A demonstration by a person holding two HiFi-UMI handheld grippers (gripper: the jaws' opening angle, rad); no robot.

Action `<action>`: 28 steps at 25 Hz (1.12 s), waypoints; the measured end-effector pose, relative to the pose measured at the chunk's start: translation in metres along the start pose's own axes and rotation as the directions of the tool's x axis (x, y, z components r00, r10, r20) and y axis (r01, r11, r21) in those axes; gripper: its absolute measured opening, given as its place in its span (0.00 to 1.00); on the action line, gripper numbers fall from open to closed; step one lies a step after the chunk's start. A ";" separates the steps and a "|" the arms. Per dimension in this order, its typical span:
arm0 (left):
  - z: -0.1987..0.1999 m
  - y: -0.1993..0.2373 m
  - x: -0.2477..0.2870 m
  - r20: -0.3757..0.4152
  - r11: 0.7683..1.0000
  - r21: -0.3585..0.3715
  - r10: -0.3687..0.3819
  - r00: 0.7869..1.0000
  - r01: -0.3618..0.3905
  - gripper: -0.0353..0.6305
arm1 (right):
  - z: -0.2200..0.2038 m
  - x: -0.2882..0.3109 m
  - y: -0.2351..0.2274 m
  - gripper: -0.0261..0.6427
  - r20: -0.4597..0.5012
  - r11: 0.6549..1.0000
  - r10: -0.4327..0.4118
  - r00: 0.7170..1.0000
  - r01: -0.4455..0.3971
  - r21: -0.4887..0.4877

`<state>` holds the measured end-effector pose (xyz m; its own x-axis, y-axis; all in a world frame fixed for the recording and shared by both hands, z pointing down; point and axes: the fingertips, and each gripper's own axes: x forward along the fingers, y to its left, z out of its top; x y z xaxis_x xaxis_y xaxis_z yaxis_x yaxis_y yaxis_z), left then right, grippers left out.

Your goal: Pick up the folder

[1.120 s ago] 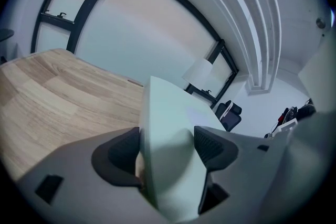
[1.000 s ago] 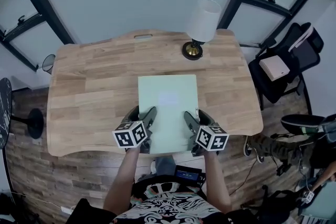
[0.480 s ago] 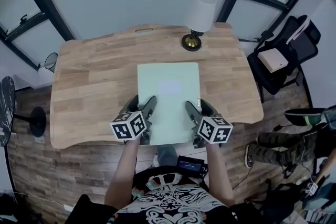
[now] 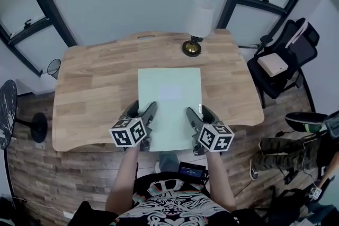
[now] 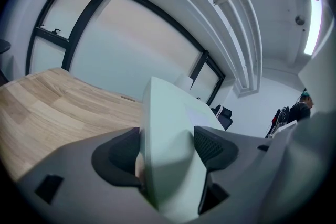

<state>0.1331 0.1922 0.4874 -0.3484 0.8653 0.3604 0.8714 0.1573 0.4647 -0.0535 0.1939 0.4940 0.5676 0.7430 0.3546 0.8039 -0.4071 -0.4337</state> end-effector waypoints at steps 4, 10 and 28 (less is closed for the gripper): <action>0.007 -0.007 -0.013 0.023 1.000 0.003 -0.012 1.000 0.012 0.51 | 0.006 -0.011 0.009 0.44 0.020 1.000 0.003 1.000 -0.003 -0.014; 0.019 -0.020 -0.025 0.075 1.000 0.003 -0.031 0.997 0.031 0.51 | 0.024 -0.025 0.020 0.44 0.051 0.998 0.011 0.999 -0.008 -0.058; 0.018 -0.019 -0.032 0.064 0.999 0.021 -0.033 0.997 0.032 0.51 | 0.018 -0.031 0.026 0.43 0.063 0.998 -0.009 0.998 0.013 -0.060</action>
<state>0.1340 0.1699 0.4521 -0.3541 0.8882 0.2927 0.8668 0.1943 0.4592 -0.0535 0.1694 0.4568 0.5482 0.7786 0.3054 0.8202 -0.4289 -0.3786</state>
